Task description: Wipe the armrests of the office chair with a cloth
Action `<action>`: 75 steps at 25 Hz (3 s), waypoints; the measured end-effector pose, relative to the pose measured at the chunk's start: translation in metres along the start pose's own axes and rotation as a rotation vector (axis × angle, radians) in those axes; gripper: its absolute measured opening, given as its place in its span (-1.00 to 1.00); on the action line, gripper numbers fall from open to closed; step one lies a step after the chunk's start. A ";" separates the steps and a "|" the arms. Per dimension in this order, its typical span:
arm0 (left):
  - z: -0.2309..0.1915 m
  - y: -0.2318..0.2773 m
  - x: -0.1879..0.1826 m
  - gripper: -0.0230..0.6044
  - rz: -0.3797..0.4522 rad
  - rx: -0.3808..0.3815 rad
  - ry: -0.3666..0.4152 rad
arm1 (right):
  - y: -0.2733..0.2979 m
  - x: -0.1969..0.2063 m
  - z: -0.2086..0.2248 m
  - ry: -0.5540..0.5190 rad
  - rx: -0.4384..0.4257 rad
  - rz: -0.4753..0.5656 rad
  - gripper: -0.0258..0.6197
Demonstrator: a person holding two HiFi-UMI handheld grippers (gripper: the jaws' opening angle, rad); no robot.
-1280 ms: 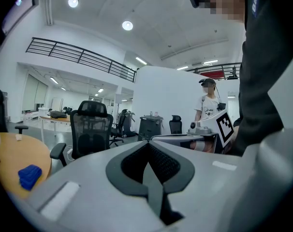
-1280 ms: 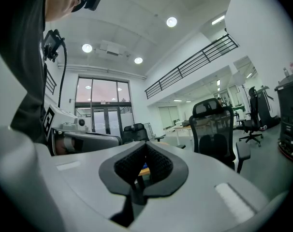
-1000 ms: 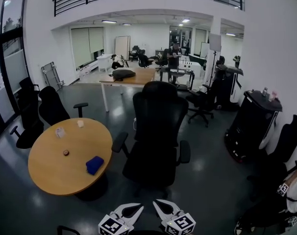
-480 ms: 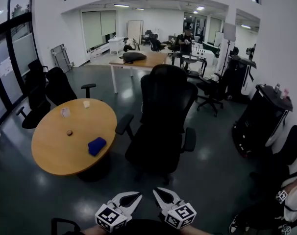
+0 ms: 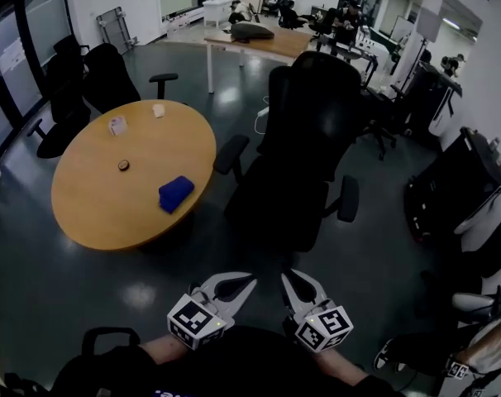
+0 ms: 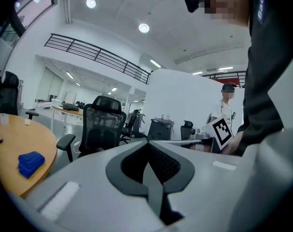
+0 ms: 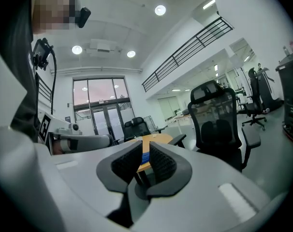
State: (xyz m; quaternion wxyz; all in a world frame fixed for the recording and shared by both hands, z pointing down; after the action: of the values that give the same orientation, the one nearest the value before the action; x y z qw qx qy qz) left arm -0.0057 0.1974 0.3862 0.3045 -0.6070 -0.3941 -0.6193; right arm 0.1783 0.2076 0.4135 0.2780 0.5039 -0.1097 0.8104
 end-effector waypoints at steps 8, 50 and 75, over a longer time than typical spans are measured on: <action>-0.155 -0.021 0.017 -0.89 0.029 -0.041 -0.074 | 0.152 0.006 -0.003 0.059 0.026 -0.109 -0.70; -0.394 -0.214 0.093 -0.89 0.040 -0.611 -0.372 | 0.591 0.194 0.036 0.415 0.518 -1.007 0.01; -0.413 -0.173 0.072 -0.89 0.046 -0.459 -0.310 | 0.539 0.122 0.028 0.159 0.091 -0.785 -0.64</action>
State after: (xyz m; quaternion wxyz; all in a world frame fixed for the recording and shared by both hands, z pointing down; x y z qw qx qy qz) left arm -0.3705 -0.0621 0.4564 0.1090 -0.7566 -0.2714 -0.5848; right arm -0.1442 -0.2065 0.5883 0.5513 0.4550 0.1491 0.6832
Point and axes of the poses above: the fingertips, and each gripper's own axes: y forward along the fingers, z to its right, x out of its underside, the point moved 8 cm from there along -y, backward along the fingers, and after that the axes turned 9 degrees about y, right-handed, at the moved point
